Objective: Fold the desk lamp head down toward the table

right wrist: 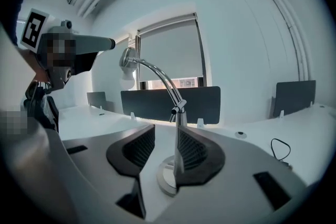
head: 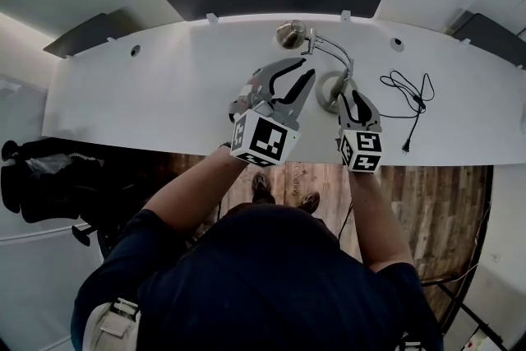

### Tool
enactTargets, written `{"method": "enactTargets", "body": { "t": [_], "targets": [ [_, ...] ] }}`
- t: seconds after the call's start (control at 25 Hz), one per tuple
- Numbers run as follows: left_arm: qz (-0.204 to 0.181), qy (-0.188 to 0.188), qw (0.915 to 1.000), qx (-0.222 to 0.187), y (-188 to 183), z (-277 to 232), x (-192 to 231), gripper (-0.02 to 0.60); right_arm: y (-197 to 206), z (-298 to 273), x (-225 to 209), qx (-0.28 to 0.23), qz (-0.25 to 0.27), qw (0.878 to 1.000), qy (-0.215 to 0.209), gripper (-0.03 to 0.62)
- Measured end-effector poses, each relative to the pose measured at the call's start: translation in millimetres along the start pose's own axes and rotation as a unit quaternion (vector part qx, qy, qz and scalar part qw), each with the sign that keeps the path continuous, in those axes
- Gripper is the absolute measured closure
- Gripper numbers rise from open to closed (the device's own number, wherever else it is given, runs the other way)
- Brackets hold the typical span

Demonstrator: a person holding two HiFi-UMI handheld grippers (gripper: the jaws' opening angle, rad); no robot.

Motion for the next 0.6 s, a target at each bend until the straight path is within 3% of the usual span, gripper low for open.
{"method": "enactTargets", "body": {
  "t": [0.2, 0.44, 0.6],
  "targets": [
    [-0.063, 0.001, 0.998, 0.009, 4, -19, -1, 0.505, 14, -20, -15, 0.018, 0.026, 0.999, 0.014, 0.441],
    [-0.123, 0.004, 0.9911, 0.05, 25, -29, 4, 0.494, 24, -37, -21, 0.025, 0.038, 0.999, 0.023, 0.419],
    [-0.159, 0.008, 0.9863, 0.043, 27, -39, 2, 0.492, 25, -45, -26, 0.025, 0.05, 0.998, 0.029, 0.419]
  ]
}}
Point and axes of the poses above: the fingertips, and each gripper's own axes: z backward along the fingers, x to its left, y out of its underside, the point moved 2 cm from there along z, backward along the fingers, and after that the axes turned 11 degrees about -x, right-handed, at the moved point
